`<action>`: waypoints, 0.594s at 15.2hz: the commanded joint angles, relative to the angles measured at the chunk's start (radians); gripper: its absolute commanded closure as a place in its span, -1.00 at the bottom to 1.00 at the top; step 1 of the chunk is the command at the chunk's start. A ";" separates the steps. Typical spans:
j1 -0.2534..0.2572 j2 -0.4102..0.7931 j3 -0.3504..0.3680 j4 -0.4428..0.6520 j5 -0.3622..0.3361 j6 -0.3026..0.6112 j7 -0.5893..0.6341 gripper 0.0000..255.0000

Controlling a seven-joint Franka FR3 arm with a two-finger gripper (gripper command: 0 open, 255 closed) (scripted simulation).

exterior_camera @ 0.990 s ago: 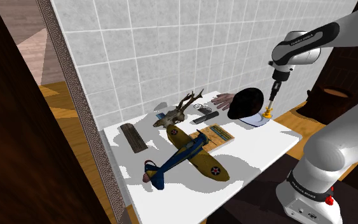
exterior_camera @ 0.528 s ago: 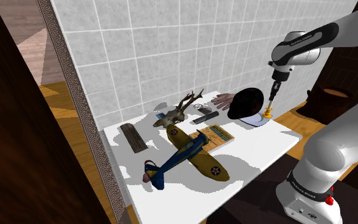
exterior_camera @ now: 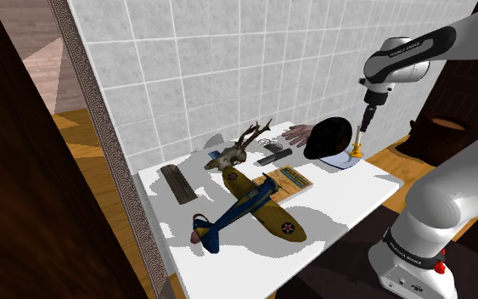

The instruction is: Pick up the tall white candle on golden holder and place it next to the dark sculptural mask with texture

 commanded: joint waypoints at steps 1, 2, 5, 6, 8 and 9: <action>-0.004 -0.030 0.012 0.035 -0.007 -0.064 0.006 -1.00; -0.005 -0.039 0.018 0.054 -0.008 -0.093 0.008 -1.00; -0.005 -0.039 0.019 0.054 -0.008 -0.093 0.008 -1.00; -0.005 -0.039 0.019 0.054 -0.008 -0.093 0.008 -1.00; -0.005 -0.039 0.019 0.054 -0.008 -0.093 0.008 -1.00; -0.005 -0.039 0.019 0.054 -0.008 -0.093 0.008 -1.00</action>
